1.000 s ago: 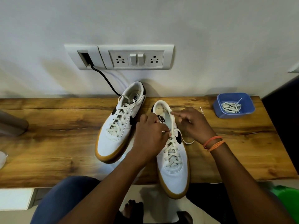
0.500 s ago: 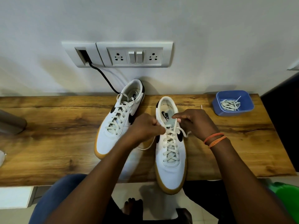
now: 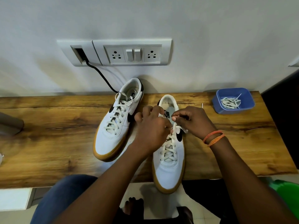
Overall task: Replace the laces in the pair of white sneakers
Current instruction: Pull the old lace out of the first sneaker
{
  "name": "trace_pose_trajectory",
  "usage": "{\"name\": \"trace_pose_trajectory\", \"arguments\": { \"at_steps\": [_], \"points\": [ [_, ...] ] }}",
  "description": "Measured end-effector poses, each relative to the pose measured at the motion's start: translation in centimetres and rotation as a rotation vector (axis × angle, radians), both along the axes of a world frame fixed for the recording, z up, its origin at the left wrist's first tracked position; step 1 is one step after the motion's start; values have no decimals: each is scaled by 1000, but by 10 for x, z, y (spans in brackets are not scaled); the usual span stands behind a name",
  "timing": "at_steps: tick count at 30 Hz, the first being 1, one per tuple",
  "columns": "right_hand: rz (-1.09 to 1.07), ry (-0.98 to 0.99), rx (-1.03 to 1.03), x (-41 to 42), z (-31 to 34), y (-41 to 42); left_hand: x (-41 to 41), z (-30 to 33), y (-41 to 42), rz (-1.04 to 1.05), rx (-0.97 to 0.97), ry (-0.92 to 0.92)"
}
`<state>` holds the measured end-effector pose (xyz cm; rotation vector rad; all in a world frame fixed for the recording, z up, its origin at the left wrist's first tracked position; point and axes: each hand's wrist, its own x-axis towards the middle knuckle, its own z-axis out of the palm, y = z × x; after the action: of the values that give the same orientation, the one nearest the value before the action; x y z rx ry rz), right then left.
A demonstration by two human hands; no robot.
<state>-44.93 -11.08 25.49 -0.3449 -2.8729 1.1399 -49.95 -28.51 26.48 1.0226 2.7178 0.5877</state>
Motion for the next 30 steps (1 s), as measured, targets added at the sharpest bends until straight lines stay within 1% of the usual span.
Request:
{"name": "trace_pose_trajectory", "arguments": {
  "at_steps": [3,5,7,9,10,12,13,14,16,17,20,21,22,24,25,27,28,30],
  "points": [
    [-10,5,-20,0,0,-1,0,1,2,39,18,-32],
    [-6,5,-18,1,0,-2,0,0,2,5,-2,10],
    [-2,-3,-23,1,-1,1,-1,3,1,-14,18,54],
    [-2,-8,-46,1,-2,5,-9,12,-1,40,17,60],
    [-4,-10,-59,2,-2,7,-17,16,-6,73,-35,64],
    [-10,-11,-88,2,-3,7,-34,21,-19,126,-202,84],
    [-16,-11,-102,1,-4,6,-41,23,-25,161,-272,65],
    [-26,-11,-114,1,-5,6,-45,24,-30,202,-318,13],
    [-50,-17,-132,0,-5,6,-43,22,-31,247,-335,-87],
    [-61,-21,-143,-1,-5,6,-40,19,-28,236,-299,-88],
    [-75,-28,-151,-1,-5,6,-28,11,-17,129,-34,-2],
    [-73,-28,-140,-1,-6,6,-25,10,-14,82,24,15],
    [-71,-28,-129,-2,-6,5,-23,8,-11,27,33,33],
    [-75,-33,-127,-2,-6,5,-18,3,-5,-47,-13,56],
    [-77,-36,-132,-2,-5,5,-17,1,-4,-52,9,31],
    [-80,-36,-138,-2,-4,5,-20,1,-2,-18,141,-88],
    [-80,-38,-142,-1,-3,5,-23,0,-3,-5,182,-114],
    [-79,-44,-165,0,-3,6,-32,1,-7,31,164,-80]
  ]
}}
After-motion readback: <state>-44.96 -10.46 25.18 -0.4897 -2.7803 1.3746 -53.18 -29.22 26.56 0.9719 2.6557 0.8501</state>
